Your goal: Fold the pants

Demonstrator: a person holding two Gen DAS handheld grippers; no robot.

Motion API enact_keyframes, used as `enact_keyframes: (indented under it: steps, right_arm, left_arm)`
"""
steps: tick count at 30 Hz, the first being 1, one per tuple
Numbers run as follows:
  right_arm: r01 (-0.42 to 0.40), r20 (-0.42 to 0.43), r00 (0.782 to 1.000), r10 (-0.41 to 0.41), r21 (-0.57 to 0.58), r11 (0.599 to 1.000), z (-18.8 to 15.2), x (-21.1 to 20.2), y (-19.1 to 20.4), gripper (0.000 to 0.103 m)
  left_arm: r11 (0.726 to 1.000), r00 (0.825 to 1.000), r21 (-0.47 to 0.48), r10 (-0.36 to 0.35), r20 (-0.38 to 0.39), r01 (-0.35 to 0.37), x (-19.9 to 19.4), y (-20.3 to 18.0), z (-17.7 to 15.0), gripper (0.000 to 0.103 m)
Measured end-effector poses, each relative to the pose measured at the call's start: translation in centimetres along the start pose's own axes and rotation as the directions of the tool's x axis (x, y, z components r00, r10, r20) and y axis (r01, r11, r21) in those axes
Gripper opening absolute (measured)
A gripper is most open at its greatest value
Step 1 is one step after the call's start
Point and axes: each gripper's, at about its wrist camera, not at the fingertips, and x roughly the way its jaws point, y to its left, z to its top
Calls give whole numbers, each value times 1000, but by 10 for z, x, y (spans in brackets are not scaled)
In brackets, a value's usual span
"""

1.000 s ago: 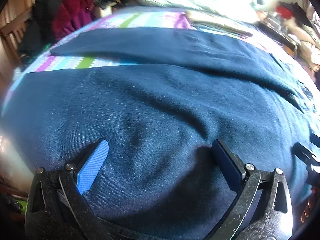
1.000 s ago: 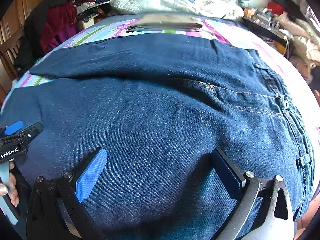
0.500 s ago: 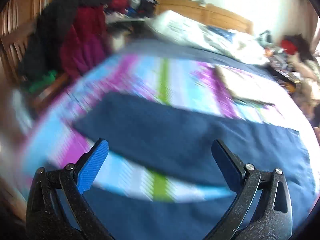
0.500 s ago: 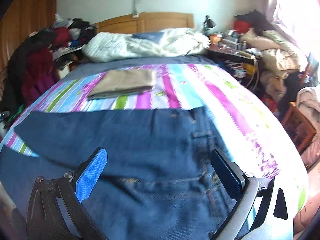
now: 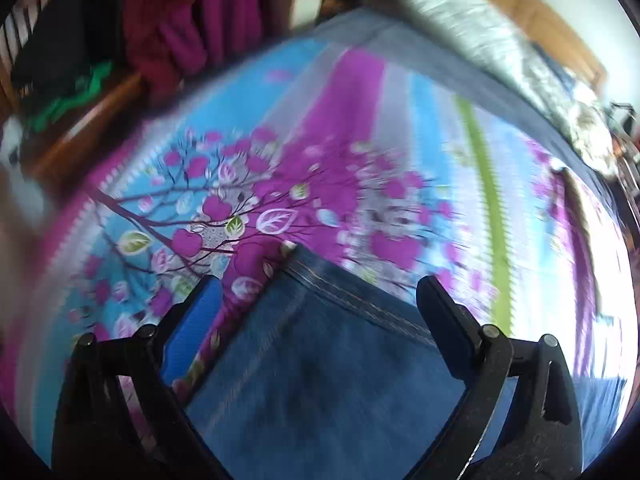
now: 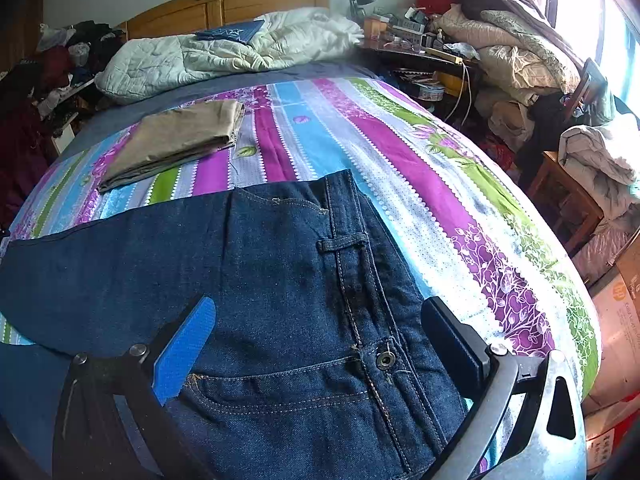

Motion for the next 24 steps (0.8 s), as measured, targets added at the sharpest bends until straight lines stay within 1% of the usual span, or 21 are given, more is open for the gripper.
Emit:
enact_keyframes:
  steps: [3,4,5,6,7,8,9,10,14,16,18,21,24]
  right_arm:
    - [8,-6,1000,-8,-11,1000,3,7,3,102]
    - [7,-7,1000,-7,-12,1000,4,9,3,101]
    - [7,-7,1000,-7,-12,1000,5,9,3,100]
    - [7,-10,1000,-7,-11,1000,6,11,3,100]
    - [7,-10,1000,-7,-10,1000,7,13,3,100]
    - [6,-8,1000,-6,-8,1000,8,14,3,100]
    - [6,-7,1000,-6,-5,1000,10,16,2,100]
    - [5,-8,1000,-5,-3,1000,12,18,1,100]
    - [2,-4,1000,-2,-20,1000,22,26,-7,100]
    - [10,7,1000,-10,-21,1000,31,32,-16,100]
    - [-1,16,1000,1,-3,1000,40,40,-28,100]
    - [-36,14,999,35,48,998,56,61,-46,100]
    - [-92,0,996,93,106,990,73,91,-56,100]
  left_arm:
    - [999,1000,-24,-26,-17,25,23,8,1,97]
    - [1000,1000,-13,-25,-4,25,25,7,-1,95]
    - [1000,999,15,-23,26,22,23,4,-4,90]
    - [999,998,46,-26,51,23,20,2,-7,62]
    - [998,998,68,-17,68,13,20,2,-8,38]
    - [996,996,84,-1,89,-7,18,3,-11,36]
    - [995,994,96,-25,102,15,15,4,-15,29]
    - [994,993,101,-48,112,36,12,6,-16,27]
    - [989,979,134,-78,189,53,-9,6,-28,24]
    - [987,976,148,-90,200,61,-16,5,-32,24]
    - [984,974,166,-97,206,63,-22,2,-37,23]
    - [984,970,158,-112,217,78,-35,2,-51,21]
    - [988,971,135,-98,219,70,-29,2,-44,19]
